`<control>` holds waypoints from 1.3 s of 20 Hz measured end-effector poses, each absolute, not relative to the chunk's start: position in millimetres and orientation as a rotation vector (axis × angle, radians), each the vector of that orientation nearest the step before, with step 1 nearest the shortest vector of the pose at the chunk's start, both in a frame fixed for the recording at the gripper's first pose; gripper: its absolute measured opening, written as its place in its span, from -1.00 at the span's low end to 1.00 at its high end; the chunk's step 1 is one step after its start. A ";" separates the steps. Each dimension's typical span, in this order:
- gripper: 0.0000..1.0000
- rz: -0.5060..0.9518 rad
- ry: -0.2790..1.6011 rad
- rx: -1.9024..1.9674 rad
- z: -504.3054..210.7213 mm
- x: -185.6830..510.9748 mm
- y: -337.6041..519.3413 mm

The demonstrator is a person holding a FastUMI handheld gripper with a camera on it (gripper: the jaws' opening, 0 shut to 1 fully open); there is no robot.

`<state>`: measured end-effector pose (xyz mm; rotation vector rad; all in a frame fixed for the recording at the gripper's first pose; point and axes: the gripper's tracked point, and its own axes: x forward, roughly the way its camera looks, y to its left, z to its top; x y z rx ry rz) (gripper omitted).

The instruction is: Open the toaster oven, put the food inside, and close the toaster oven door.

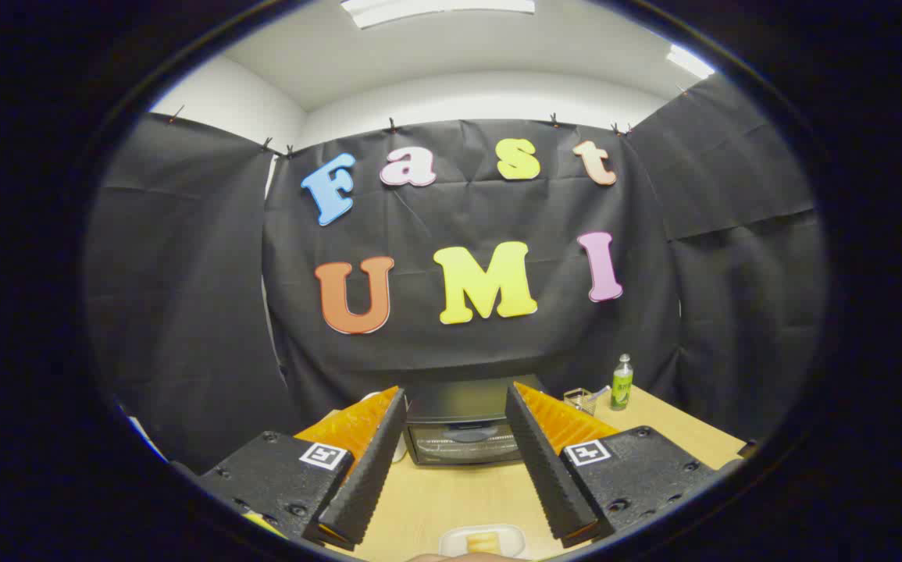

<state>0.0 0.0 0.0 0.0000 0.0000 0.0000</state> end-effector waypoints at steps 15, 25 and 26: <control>0.73 -0.032 -0.010 0.004 -12.6 6.8 -11.5; 0.75 -0.016 0.024 0.008 -32.2 67.0 -6.6; 0.75 -0.014 0.014 0.000 -33.8 76.1 -6.6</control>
